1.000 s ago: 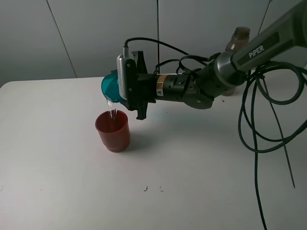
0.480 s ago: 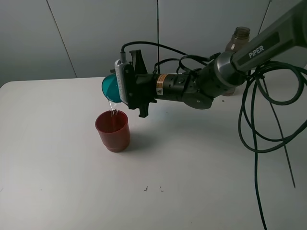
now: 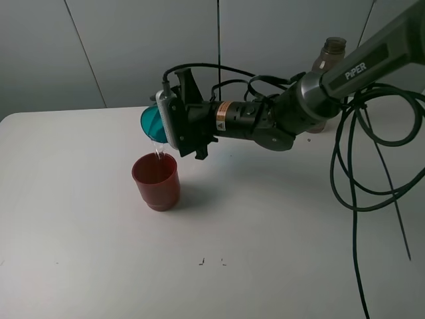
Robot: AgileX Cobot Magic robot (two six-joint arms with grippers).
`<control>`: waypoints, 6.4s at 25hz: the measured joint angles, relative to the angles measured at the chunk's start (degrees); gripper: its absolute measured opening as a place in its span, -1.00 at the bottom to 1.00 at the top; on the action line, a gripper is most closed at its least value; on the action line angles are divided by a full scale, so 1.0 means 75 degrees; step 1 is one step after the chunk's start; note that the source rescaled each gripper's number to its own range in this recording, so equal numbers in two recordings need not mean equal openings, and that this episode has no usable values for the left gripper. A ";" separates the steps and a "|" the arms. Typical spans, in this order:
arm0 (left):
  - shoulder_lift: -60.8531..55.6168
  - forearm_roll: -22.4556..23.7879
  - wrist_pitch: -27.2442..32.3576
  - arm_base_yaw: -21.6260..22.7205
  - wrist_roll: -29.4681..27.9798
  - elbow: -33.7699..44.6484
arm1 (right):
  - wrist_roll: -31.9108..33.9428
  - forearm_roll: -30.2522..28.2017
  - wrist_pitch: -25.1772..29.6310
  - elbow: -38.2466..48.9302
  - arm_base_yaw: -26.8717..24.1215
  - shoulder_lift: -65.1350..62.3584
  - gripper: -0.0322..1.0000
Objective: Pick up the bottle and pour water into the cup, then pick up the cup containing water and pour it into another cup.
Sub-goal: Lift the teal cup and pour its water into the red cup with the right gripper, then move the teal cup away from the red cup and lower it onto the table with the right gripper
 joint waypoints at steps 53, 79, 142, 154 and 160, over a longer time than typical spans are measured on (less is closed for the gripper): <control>0.0000 0.0000 0.0000 0.0000 0.0000 0.0000 | -0.3018 -0.0287 -0.1302 0.0000 0.0000 -0.0197 -0.78; 0.0000 0.0000 0.0000 0.0000 0.0000 0.0000 | 0.8012 -0.0047 0.0480 0.0000 0.0000 -0.0874 -0.78; 0.0000 0.0000 0.0000 0.0000 -0.0001 0.0000 | 0.9021 0.2776 -0.0815 0.1162 -0.1809 0.1060 -0.78; 0.0000 0.0000 0.0000 0.0000 -0.0032 0.0000 | 0.9075 0.2776 -0.0880 0.1130 -0.1809 0.1090 -0.69; 0.0000 0.0000 0.0000 0.0000 -0.0032 0.0000 | 0.9238 0.2747 -0.0823 0.1130 -0.1809 0.1154 0.94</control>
